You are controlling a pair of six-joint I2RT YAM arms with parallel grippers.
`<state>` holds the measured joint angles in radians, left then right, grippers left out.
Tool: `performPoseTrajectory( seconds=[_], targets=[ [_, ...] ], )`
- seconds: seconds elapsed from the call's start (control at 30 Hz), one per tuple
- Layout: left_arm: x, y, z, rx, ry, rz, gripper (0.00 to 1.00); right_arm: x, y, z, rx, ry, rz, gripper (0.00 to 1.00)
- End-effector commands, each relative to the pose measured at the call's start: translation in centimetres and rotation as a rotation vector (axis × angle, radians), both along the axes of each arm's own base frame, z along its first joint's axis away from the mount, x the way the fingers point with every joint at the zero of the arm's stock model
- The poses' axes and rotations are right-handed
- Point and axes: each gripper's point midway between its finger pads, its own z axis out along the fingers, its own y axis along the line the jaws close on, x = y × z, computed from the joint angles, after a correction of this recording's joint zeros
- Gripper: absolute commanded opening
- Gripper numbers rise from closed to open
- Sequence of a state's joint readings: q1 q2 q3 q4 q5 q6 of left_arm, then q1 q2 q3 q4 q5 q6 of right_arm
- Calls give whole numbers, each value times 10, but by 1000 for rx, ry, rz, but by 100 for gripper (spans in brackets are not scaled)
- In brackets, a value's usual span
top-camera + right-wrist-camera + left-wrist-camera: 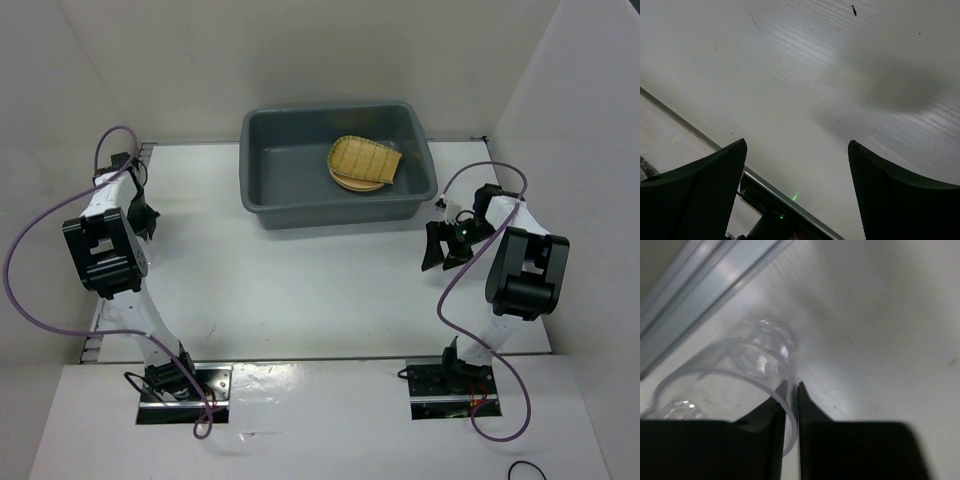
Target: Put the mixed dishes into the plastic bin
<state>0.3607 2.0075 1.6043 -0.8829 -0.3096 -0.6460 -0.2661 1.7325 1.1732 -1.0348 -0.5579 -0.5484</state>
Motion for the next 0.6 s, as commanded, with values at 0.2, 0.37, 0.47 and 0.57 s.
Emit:
performPoseTrajectory(
  seconds=[0.2,0.37,0.47,0.57],
  targets=[
    [39,-4,82,-5,-218,-26,0,9,0,-2,-16,-38,-41,86],
    [90,-42,195,-131,-606,-105,0,11,0,-3,-16,-42,-49,86],
    [112,-86,246,-248,-753,-228,0,8,0,-2,-17,-44,-49,86],
    [131,-148,249,-337,-749,-395,0,11,0,1,-21,-63,-49,86]
  ],
)
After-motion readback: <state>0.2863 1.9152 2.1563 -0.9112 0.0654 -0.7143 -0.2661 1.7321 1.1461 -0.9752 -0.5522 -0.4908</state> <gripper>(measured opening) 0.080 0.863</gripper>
